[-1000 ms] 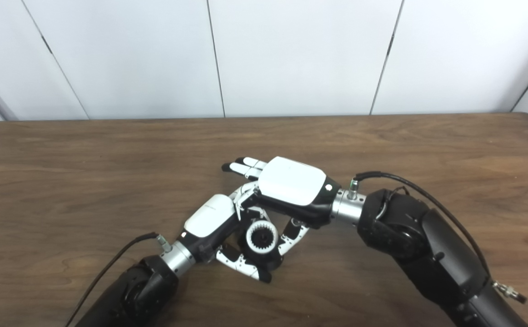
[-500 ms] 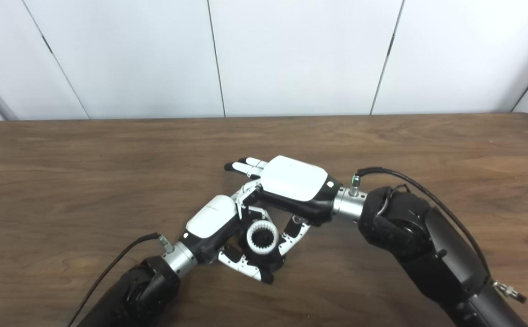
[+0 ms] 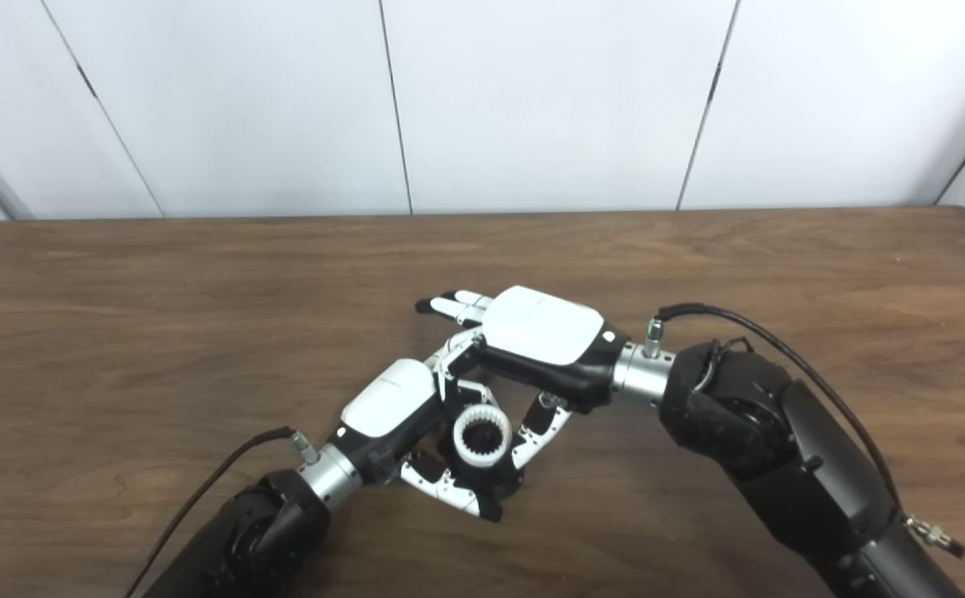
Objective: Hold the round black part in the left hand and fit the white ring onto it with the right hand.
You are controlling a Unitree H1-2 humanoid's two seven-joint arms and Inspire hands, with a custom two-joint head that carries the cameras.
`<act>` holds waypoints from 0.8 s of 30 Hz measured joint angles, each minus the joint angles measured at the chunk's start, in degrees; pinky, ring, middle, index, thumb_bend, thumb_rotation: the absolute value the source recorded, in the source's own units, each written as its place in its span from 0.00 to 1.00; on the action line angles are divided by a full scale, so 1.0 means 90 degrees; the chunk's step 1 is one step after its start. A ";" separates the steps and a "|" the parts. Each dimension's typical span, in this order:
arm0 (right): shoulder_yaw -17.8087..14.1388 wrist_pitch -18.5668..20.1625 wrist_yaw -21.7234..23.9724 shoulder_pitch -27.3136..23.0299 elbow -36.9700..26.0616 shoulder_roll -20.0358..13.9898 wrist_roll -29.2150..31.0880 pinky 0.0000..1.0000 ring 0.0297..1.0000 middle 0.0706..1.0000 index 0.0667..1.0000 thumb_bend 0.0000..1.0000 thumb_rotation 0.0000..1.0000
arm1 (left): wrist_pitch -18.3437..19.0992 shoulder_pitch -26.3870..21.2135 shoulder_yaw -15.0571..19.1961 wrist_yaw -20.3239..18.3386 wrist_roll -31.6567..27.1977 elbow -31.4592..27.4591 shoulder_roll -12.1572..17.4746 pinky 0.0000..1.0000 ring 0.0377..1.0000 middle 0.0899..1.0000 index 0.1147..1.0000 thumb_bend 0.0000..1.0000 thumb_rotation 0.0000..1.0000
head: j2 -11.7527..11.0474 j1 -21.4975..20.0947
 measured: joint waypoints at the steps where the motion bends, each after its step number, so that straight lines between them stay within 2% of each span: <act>1: -0.0009 -0.0001 -0.0004 0.0018 0.0003 -0.0002 0.0010 1.00 1.00 0.77 0.44 0.52 0.14 | 0.0000 0.0001 0.0004 -0.0008 -0.0026 0.0000 0.0000 1.00 0.93 0.71 0.41 0.52 0.05 | 0.0000 0.0000; 15: -0.0058 -0.0031 -0.0079 0.0220 0.0185 -0.0035 0.0076 1.00 1.00 0.76 0.44 0.52 0.14 | 0.0028 0.0019 0.0012 -0.0110 -0.0052 -0.0088 -0.0021 1.00 0.93 0.73 0.41 0.52 0.06 | 0.0049 0.0039; 24: -0.0053 -0.0139 -0.0107 0.0227 0.0249 -0.0028 -0.0088 1.00 1.00 0.79 0.44 0.52 0.14 | 0.0028 0.0055 0.0024 -0.0107 -0.0051 -0.0124 -0.0052 1.00 0.90 0.68 0.41 0.52 0.06 | 0.0058 0.0020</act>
